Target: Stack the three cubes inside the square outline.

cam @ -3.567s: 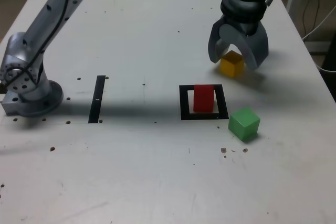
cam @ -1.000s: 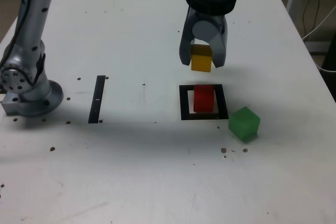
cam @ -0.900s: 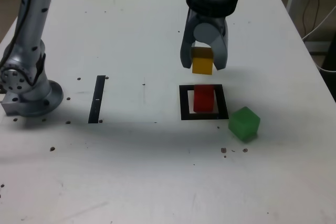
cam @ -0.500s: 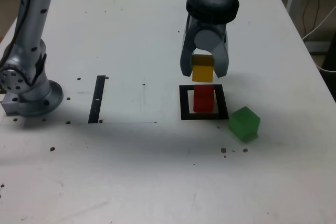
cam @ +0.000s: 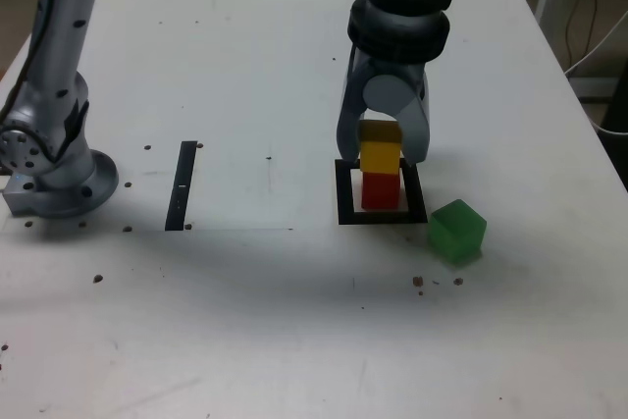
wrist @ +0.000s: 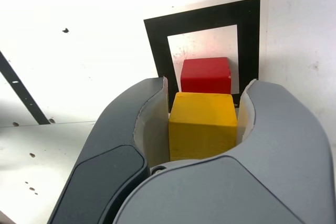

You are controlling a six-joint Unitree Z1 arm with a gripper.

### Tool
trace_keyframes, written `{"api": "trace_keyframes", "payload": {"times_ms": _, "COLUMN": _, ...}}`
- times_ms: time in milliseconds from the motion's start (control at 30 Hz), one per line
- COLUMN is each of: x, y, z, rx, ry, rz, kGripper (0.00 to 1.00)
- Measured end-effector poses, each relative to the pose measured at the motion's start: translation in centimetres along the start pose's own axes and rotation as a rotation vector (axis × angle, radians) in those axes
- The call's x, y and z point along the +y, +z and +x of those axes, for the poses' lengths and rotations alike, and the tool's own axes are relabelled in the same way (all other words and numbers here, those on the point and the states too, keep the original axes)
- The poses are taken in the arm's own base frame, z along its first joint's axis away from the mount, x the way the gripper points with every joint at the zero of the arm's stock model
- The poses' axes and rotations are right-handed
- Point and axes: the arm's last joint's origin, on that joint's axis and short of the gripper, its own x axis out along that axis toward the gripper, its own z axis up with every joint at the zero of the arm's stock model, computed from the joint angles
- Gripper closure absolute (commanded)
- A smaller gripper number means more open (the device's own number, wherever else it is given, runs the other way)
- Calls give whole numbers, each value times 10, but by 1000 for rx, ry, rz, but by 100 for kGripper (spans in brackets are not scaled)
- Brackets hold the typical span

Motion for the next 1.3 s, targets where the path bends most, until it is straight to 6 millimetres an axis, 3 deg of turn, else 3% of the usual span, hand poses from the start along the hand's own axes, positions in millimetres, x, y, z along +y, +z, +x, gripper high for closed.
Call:
{"api": "trace_keyframes", "payload": {"times_ms": 400, "x": 0, "y": 4, "z": 8, "rx": -1, "ry": -1, "rz": 0, "kGripper": 59}}
{"api": "trace_keyframes", "payload": {"times_ms": 467, "x": 0, "y": 5, "z": 9, "rx": -3, "ry": -1, "rz": 0, "kGripper": 53}}
{"api": "trace_keyframes", "payload": {"times_ms": 633, "x": -1, "y": 4, "z": 14, "rx": 3, "ry": -13, "rz": 0, "kGripper": 21}}
{"api": "trace_keyframes", "payload": {"times_ms": 700, "x": -1, "y": 3, "z": 17, "rx": 7, "ry": -22, "rz": -1, "kGripper": 13}}
{"api": "trace_keyframes", "payload": {"times_ms": 1100, "x": 0, "y": 1, "z": 23, "rx": 24, "ry": -15, "rz": -3, "kGripper": 7}}
{"api": "trace_keyframes", "payload": {"times_ms": 1300, "x": 2, "y": -6, "z": 15, "rx": 5, "ry": 8, "rz": -6, "kGripper": 4}}
